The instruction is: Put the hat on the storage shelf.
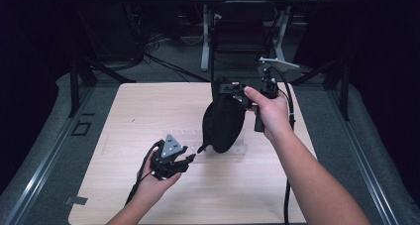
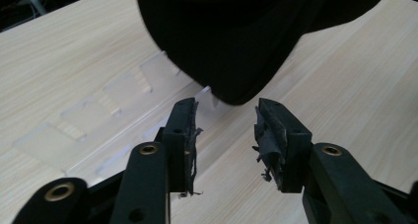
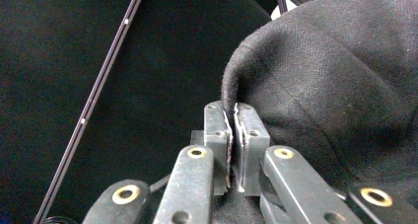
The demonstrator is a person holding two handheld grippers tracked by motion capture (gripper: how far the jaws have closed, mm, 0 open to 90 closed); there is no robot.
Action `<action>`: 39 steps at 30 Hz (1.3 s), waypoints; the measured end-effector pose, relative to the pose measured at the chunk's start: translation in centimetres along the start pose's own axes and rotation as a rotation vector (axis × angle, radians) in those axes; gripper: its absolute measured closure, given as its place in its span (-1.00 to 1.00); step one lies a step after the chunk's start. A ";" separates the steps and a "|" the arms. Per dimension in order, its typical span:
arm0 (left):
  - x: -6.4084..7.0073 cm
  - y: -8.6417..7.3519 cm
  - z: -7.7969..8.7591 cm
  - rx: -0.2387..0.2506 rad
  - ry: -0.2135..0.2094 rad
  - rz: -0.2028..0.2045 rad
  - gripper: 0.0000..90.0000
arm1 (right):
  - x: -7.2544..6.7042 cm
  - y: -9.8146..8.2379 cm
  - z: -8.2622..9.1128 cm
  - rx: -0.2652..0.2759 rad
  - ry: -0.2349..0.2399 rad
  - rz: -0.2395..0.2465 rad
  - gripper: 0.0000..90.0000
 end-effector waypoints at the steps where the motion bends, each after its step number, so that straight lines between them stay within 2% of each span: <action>1: 0.3 0.3 -0.1 -0.002 -0.004 -0.007 0.38 | 0.0 0.0 0.0 0.002 0.000 0.000 0.90; 5: 1.0 1.2 -0.5 -0.007 -0.015 -0.041 0.46 | -0.2 0.0 -0.2 0.002 0.003 0.000 0.90; 8: 1.3 1.6 -0.9 -0.010 -0.015 -0.050 0.48 | -0.3 0.0 -0.3 -0.001 0.005 0.004 0.89; 10: 1.4 1.9 -1.0 -0.005 -0.010 -0.054 0.52 | -0.4 0.0 -0.4 0.001 0.005 0.003 0.88; 14: 1.5 2.1 -1.1 -0.013 0.023 -0.081 0.78 | -0.5 -0.1 -0.4 0.003 0.003 0.007 0.88; 18: 1.5 1.9 -1.1 -0.015 0.037 -0.106 0.83 | -0.5 -0.1 -0.3 0.007 0.004 0.011 0.88; 26: 1.4 1.8 -1.0 -0.018 0.047 -0.112 0.86 | -1.0 -0.3 -0.1 0.004 0.019 0.020 0.81; 31: 1.4 1.8 -1.0 -0.017 0.051 -0.112 0.87 | -1.2 -0.3 0.6 0.016 0.032 0.018 0.78; 33: 1.3 1.7 -0.9 -0.016 0.054 -0.109 0.88 | -1.3 -0.4 1.2 0.016 0.039 0.030 0.78; 39: 1.0 1.5 -0.7 -0.016 0.061 -0.106 0.88 | -1.5 -0.5 1.6 0.015 0.037 0.034 0.77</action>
Point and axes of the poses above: each handheld gripper's, and its own axes: z roughly backward along the jaws, y roughly out of its top, x roughly to its right, the point moved 5 cm from there along -z, roughly forward along the jaws, and after that the axes turned 15 degrees about -y, right-handed, at the moved point
